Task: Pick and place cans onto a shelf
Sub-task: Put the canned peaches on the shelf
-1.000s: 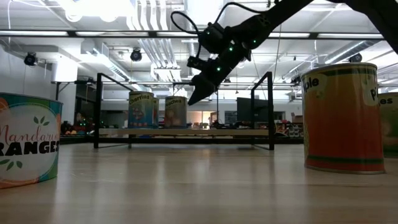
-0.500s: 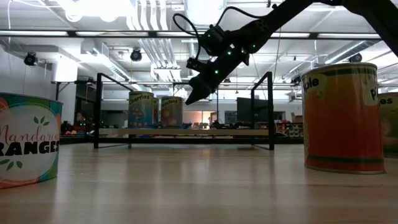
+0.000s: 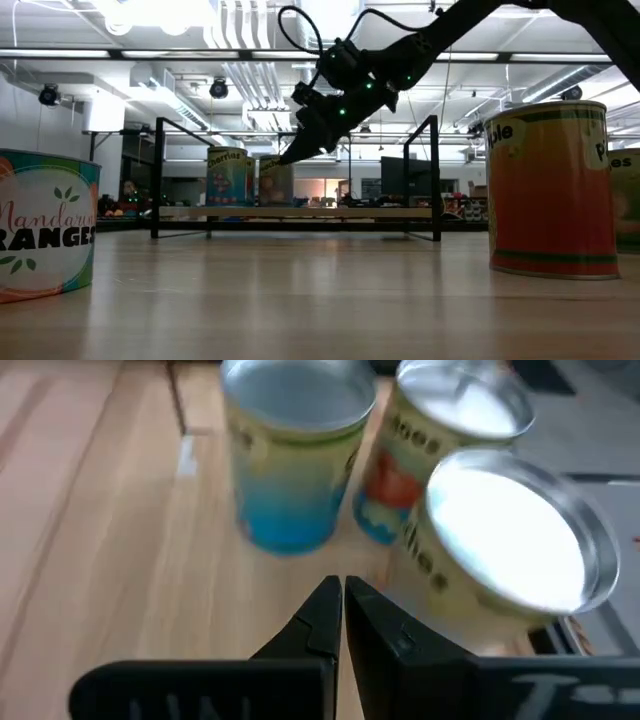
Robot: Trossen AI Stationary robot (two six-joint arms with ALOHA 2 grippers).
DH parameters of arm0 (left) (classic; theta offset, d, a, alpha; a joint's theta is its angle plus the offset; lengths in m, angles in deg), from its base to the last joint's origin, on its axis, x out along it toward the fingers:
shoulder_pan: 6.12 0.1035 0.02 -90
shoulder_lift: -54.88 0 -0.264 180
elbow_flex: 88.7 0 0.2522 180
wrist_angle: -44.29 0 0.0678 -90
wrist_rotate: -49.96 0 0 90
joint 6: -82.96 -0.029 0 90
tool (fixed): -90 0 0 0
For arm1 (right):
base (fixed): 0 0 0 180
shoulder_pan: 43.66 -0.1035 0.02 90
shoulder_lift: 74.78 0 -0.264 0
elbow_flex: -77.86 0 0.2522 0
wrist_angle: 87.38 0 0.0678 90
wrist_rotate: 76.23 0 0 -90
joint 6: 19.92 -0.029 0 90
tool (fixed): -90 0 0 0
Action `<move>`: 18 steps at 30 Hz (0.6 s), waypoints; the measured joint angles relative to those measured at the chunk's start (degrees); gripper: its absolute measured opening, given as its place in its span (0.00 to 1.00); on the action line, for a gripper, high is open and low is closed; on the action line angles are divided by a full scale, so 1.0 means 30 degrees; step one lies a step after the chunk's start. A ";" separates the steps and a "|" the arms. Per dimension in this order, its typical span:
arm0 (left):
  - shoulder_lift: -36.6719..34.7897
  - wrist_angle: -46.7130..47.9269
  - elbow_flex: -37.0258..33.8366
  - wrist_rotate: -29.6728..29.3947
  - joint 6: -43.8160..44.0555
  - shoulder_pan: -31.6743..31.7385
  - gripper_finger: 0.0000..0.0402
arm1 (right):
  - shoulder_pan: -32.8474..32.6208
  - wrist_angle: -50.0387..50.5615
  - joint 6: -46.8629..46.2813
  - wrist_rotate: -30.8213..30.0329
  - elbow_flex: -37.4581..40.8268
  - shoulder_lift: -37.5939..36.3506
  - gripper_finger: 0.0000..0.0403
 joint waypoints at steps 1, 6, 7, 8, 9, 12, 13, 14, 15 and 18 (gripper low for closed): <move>0.0000 0.0000 0.0000 -0.0007 0.0000 0.0000 0.00 | 0.0000 -0.0321 -0.0019 -0.0197 0.0019 0.0183 0.02; 0.0000 0.0005 0.0000 0.0000 0.0000 0.0000 0.00 | 0.0000 -0.1401 0.0021 -0.1402 0.0015 0.0553 0.02; 0.0000 0.0003 0.0000 -0.0002 0.0000 0.0000 0.00 | 0.0007 -0.1384 0.0046 -0.1478 0.0015 0.0559 0.02; 0.0000 0.0000 0.0000 -0.0005 0.0000 0.0000 0.00 | 0.0007 -0.1387 0.0053 -0.1628 0.0015 0.0559 0.02; 0.0000 0.0003 0.0000 0.0000 0.0000 0.0000 0.00 | 0.0007 -0.1384 0.0071 -0.1804 0.0007 0.0559 0.02; 0.0000 0.0001 0.0000 0.0000 0.0000 0.0000 0.00 | 0.0015 -0.1321 0.0132 -0.1807 0.0007 0.0559 0.02; 0.0000 0.0007 0.0000 -0.0001 0.0000 0.0000 0.00 | 0.0015 -0.1321 0.0246 -0.1807 0.0007 0.0559 0.02; 0.0007 0.0004 0.0000 0.0000 0.0000 0.0000 0.00 | 0.0015 -0.1326 0.0305 -0.1817 0.0007 0.0559 0.02; 0.0004 0.0007 0.0000 -0.0007 0.0000 0.0000 0.00 | 0.0015 -0.1329 0.0388 -0.1820 0.0000 0.0559 0.02; 0.0002 0.0004 0.0000 -0.0006 0.0000 0.0000 0.00 | 0.0044 -0.1327 0.0563 -0.2334 0.0000 0.0552 0.02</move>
